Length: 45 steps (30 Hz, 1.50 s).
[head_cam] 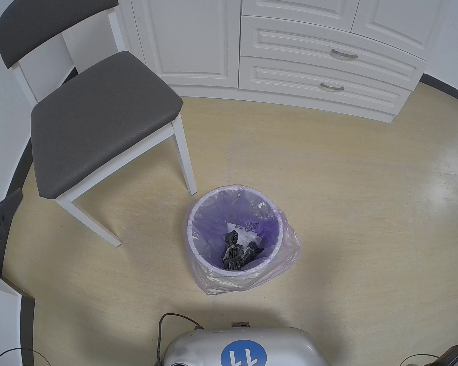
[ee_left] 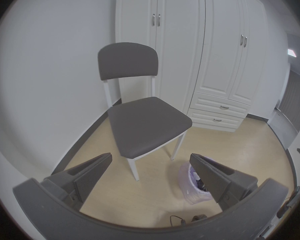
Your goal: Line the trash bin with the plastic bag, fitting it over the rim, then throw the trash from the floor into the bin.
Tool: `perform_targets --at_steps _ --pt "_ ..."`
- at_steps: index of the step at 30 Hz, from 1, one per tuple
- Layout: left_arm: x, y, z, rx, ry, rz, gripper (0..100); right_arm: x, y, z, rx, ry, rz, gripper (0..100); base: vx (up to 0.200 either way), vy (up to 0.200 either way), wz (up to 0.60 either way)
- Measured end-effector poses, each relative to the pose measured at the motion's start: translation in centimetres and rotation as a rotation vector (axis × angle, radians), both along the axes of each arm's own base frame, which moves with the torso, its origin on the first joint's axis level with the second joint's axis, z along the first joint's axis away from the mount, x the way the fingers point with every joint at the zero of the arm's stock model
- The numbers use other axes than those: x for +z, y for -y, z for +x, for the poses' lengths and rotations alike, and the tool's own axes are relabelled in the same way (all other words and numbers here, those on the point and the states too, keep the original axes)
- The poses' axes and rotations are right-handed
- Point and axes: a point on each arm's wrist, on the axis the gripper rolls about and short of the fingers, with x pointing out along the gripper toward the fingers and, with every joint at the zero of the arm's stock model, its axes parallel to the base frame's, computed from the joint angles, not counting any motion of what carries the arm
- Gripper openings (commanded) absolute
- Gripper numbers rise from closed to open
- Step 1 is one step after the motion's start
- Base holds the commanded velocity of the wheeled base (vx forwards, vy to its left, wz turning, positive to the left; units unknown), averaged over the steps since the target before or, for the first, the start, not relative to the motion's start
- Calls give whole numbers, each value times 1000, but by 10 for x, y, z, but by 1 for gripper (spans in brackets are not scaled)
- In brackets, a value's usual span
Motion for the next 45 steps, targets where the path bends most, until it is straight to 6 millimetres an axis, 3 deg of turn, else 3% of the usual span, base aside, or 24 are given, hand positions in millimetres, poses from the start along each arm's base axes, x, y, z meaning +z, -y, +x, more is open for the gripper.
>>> perform_targets --at_steps 8,18,28,39,45 --pt "13 -16 -62 135 83 -18 100 4 4 -44 33 223 30 100 0 0 0" --pt "9 -21 -118 178 145 -28 100 -7 3 -67 32 322 78 100 0 0 0" --pt "-7 -23 -144 182 143 -27 100 -32 -5 -62 323 323 156 100 0 0 0" --pt "-28 -24 -170 180 160 -30 100 -78 -8 -41 367 259 58 100 0 0 0" --pt "-39 -24 -177 192 163 -29 100 -91 -10 -37 443 186 28 100 0 0 0"
